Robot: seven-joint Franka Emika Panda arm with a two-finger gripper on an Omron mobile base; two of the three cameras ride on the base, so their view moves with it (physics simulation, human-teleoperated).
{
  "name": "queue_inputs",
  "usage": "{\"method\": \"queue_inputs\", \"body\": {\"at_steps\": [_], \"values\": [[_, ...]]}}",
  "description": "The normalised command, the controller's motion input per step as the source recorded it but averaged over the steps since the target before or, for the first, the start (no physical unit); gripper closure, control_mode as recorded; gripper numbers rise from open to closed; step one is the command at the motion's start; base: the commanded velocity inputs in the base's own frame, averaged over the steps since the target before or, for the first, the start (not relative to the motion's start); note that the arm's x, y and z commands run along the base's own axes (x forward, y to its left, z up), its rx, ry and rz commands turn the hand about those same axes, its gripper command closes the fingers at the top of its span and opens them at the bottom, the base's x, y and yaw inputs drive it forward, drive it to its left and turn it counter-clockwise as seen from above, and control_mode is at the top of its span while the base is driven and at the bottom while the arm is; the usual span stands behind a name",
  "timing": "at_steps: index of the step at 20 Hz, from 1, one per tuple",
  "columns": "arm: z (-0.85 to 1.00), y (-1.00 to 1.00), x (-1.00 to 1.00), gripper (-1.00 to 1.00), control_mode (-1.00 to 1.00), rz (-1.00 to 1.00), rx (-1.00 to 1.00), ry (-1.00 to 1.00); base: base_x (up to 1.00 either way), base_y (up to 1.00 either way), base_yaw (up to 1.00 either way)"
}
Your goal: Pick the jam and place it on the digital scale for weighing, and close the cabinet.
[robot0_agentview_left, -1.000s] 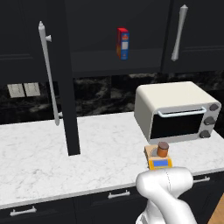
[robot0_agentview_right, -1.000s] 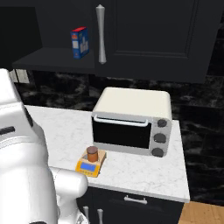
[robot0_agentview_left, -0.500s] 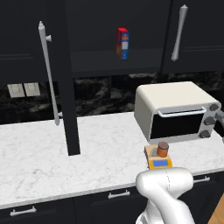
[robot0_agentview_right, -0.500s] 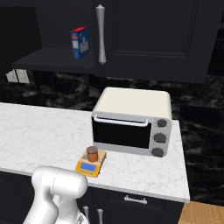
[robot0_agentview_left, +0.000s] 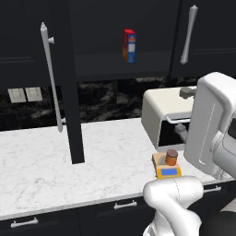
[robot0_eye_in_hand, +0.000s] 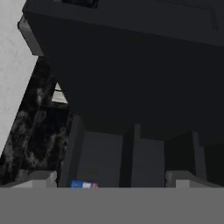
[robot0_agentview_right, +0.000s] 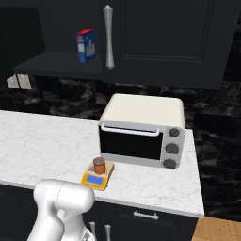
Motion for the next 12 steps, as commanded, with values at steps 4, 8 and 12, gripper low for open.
{"method": "queue_inputs", "body": {"at_steps": [4, 8, 12], "values": [[-0.44, 1.00, -0.01, -1.00, -1.00, 0.00, 0.04, -0.14, 0.00, 0.00, 0.00], [-0.38, 1.00, -0.16, -1.00, -1.00, 0.00, 0.12, -0.17, 0.00, 0.00, 0.00], [-0.15, 0.97, -0.38, -1.00, -1.00, 0.00, 0.19, -0.17, 0.00, 0.00, 0.00]]}}
